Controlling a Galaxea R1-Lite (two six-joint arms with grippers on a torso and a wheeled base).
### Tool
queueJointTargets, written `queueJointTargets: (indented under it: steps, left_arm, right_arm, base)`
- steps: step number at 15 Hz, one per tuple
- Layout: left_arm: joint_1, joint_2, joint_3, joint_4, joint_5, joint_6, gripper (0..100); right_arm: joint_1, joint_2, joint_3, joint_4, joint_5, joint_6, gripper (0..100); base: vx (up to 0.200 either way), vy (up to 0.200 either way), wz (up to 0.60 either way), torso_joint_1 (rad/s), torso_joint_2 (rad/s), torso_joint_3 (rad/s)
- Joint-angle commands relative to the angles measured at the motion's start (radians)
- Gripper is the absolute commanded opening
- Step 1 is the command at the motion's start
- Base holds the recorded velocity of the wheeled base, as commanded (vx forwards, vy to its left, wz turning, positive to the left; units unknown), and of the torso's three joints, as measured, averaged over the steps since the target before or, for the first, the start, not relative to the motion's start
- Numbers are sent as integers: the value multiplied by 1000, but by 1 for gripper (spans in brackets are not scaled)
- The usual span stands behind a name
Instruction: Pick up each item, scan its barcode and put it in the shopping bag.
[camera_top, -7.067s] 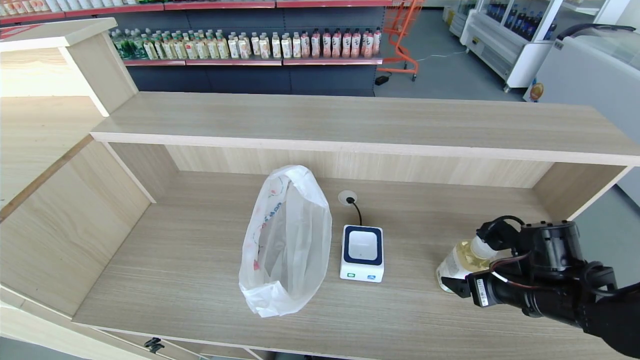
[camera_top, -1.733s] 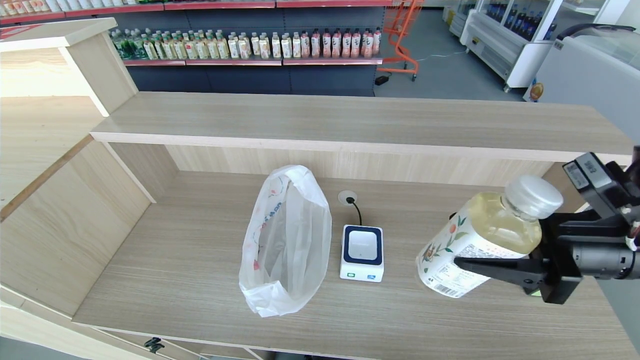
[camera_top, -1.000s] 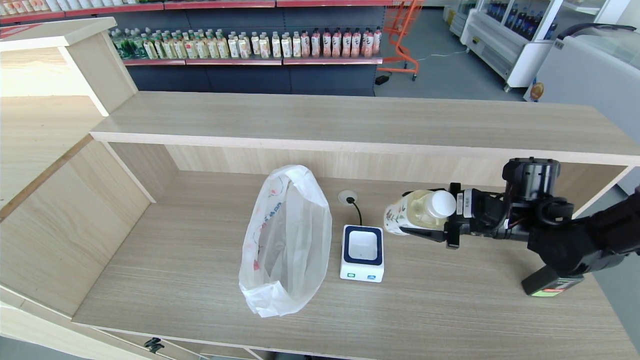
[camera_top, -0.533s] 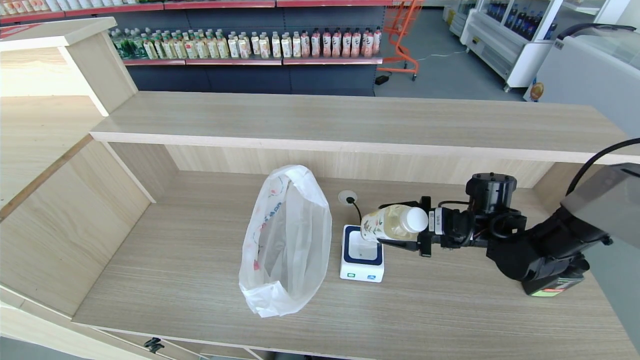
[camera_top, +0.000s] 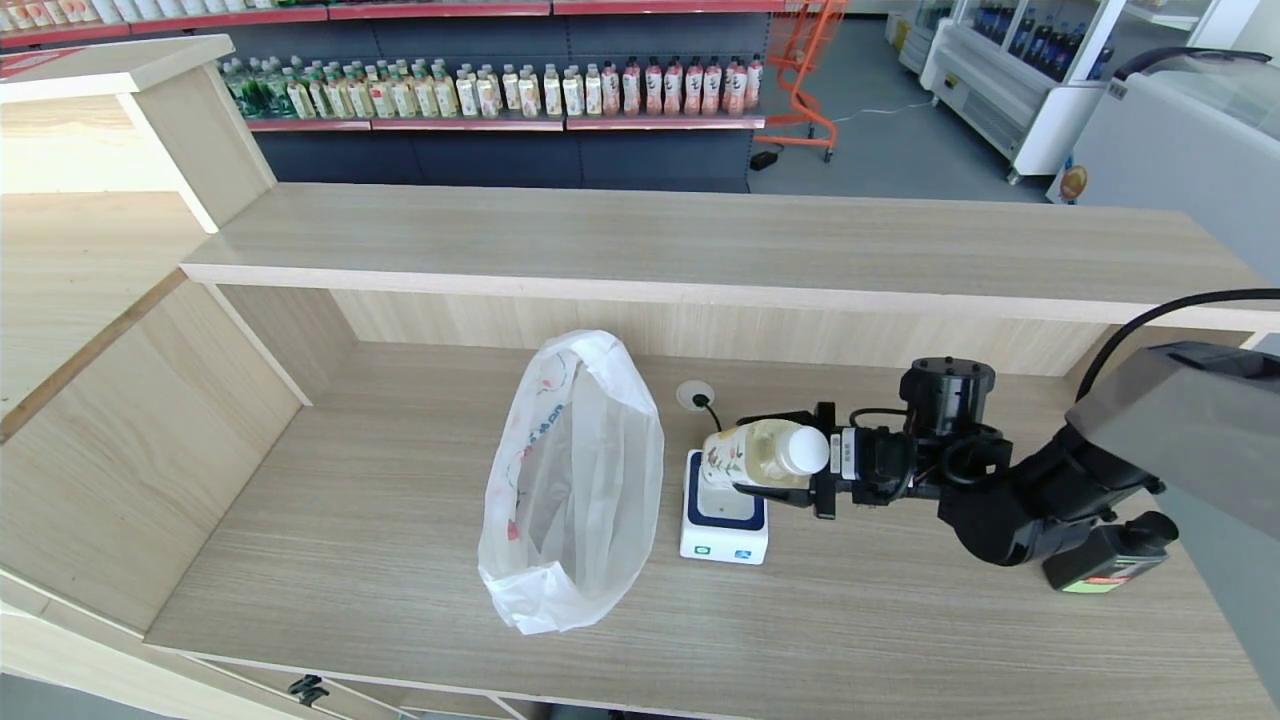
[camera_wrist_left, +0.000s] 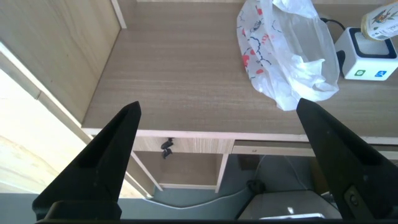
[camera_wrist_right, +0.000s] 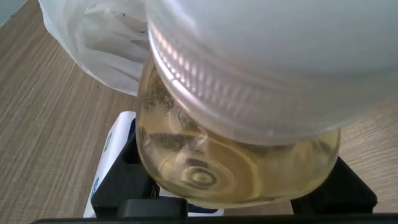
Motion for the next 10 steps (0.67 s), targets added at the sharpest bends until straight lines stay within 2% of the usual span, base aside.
queueJointTargets:
  steps: [1,7,9,10]
  left_arm:
    - [0,2,0,0,0,0,100]
    - [0,2,0,0,0,0,100]
    - [0,2,1,0,1,0,100]
    - [0,2,0,0,0,0,100]
  right_arm:
    - [14,23,-1,6,-6,0,0]
    - [17,-9,30,6,-12,7,0]
    - [-2,-53,47,7,-13,82,0]
    - [-33,-116,68,7,-13,167,0]
  base:
    - [0,0,0,0,0,0]
    - [0,0,0,0,0,0]
    - [0,0,0,0,0,0]
    - [0,0,0,0,0,0]
